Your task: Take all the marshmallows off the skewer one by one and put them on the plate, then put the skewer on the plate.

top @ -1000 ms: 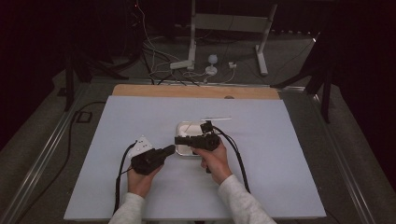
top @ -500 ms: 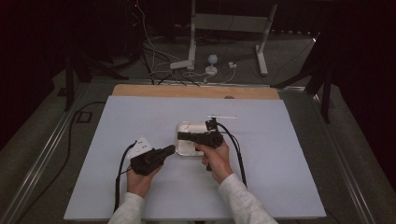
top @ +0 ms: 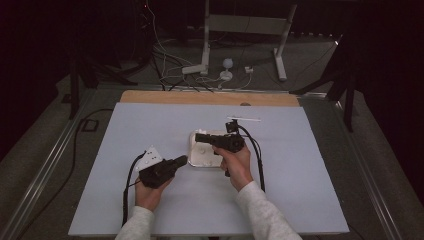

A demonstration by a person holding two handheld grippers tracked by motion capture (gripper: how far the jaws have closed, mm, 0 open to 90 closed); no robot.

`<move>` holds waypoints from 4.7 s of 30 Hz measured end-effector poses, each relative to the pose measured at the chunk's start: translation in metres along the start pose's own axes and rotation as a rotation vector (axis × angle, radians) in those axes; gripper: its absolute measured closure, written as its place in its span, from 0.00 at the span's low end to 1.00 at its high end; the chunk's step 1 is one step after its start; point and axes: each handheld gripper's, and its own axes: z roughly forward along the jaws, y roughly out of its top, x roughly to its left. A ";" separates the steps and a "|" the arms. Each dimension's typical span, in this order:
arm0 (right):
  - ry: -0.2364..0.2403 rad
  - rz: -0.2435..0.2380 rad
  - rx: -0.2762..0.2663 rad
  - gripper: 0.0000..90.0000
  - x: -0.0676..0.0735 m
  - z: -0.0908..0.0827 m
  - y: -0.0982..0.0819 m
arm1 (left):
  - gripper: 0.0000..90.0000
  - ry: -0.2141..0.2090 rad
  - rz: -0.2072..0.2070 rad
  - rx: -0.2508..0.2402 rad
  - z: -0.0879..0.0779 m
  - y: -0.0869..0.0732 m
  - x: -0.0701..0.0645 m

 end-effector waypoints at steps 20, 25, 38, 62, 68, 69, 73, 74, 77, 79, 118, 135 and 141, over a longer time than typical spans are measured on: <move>-0.061 -0.060 0.006 0.90 0.005 0.002 0.011 | 1.00 0.002 -0.011 -0.003 -0.002 -0.003 0.006; -0.070 -0.078 0.013 0.90 0.007 0.004 0.014 | 1.00 0.005 -0.010 -0.003 -0.004 -0.003 0.007; -0.062 -0.076 0.020 0.90 0.001 0.005 0.016 | 1.00 0.011 -0.008 0.002 -0.007 -0.007 0.008; -0.156 -0.178 0.008 0.91 -0.001 -0.018 0.027 | 1.00 0.026 -0.013 0.025 -0.011 -0.012 0.009; -0.200 -0.173 0.038 0.91 -0.011 -0.017 0.019 | 1.00 0.034 -0.026 0.016 -0.012 -0.011 0.012; -0.212 -0.176 0.047 0.91 -0.013 -0.017 0.018 | 1.00 0.035 -0.027 0.015 -0.012 -0.011 0.012; -0.253 -0.185 0.084 0.90 -0.020 -0.017 0.012 | 1.00 0.036 -0.028 0.020 -0.010 -0.010 0.011; -0.257 -0.182 0.090 0.89 -0.023 -0.018 0.010 | 1.00 0.034 -0.027 0.023 -0.009 -0.009 0.011; -0.262 -0.166 0.099 0.79 -0.030 -0.019 0.008 | 1.00 0.034 -0.020 0.032 -0.007 -0.009 0.010; -0.264 -0.168 0.117 0.70 -0.033 -0.018 0.007 | 1.00 0.034 -0.023 0.033 -0.005 -0.010 0.010; -0.296 -0.314 0.086 0.13 -0.021 -0.043 -0.022 | 1.00 0.049 -0.098 0.025 0.010 0.005 0.010; -0.338 -0.342 0.050 0.06 -0.018 -0.089 -0.041 | 1.00 0.093 -0.124 0.013 0.029 0.025 0.015; -0.347 -0.344 0.033 0.04 -0.020 -0.106 -0.049 | 1.00 0.103 -0.134 0.020 0.040 0.027 0.015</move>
